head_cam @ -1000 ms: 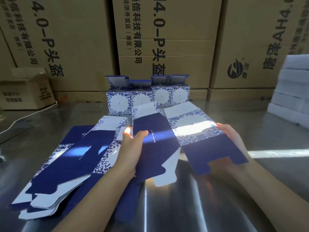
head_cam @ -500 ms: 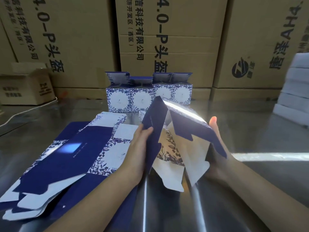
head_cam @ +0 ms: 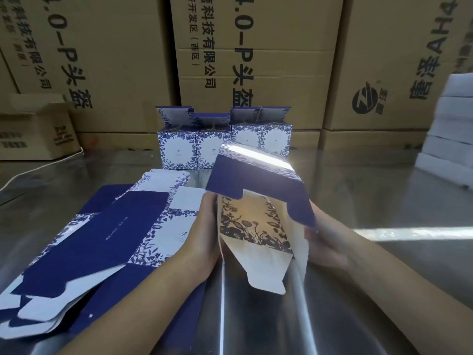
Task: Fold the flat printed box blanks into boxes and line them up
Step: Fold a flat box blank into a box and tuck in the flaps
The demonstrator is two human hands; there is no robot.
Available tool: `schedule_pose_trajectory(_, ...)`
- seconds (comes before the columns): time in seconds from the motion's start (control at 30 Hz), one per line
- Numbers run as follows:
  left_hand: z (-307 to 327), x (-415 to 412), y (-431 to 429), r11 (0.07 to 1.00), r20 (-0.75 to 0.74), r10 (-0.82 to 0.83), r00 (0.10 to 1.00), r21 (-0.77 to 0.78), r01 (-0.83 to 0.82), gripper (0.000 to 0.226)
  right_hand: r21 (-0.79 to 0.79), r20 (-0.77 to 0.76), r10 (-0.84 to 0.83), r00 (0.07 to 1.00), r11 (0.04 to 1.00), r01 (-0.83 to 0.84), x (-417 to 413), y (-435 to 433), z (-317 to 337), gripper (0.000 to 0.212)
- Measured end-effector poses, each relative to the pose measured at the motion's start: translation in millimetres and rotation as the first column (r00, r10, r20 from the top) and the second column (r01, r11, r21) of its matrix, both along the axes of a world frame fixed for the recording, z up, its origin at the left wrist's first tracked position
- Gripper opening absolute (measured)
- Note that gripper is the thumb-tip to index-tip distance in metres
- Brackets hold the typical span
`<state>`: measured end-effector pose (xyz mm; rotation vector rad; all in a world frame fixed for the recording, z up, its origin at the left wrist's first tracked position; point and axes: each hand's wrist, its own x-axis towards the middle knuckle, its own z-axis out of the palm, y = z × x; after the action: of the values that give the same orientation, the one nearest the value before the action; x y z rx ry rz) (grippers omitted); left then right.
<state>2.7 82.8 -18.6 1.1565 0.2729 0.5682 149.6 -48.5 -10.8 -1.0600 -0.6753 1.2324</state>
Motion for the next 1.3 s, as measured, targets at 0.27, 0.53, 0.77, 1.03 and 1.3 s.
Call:
schedule_pose_trajectory(0.27,10,-10,-1,0.996,0.018,-0.082,0.997,-0.03,0.082,0.084,-0.157,-0.034,-0.08,0.996,0.985,0.074,16,1,0,0.061)
schedule_pose_trajectory(0.53,28,-22,27,0.982,-0.197,-0.174,0.965,-0.113,0.154,0.05,-0.146,0.059,-0.268,0.962,0.951,0.274,27,-8,0,0.053)
schedule_pose_trajectory(0.77,15,-18,29,0.989,-0.295,-0.128,0.947,-0.106,0.101,0.035,-0.271,0.217,-0.271,0.938,0.906,0.325,28,-5,-4,0.05)
schedule_pose_trajectory(1.03,16,-20,29,0.996,-0.366,-0.058,0.929,-0.088,0.027,0.049,-0.316,0.244,-0.2,0.949,0.909,0.273,31,-8,-3,0.04)
schedule_pose_trajectory(1.3,16,-20,28,0.996,-0.416,0.067,0.907,-0.02,-0.083,0.001,-0.241,0.252,-0.229,0.94,0.926,0.291,30,-9,-3,0.026)
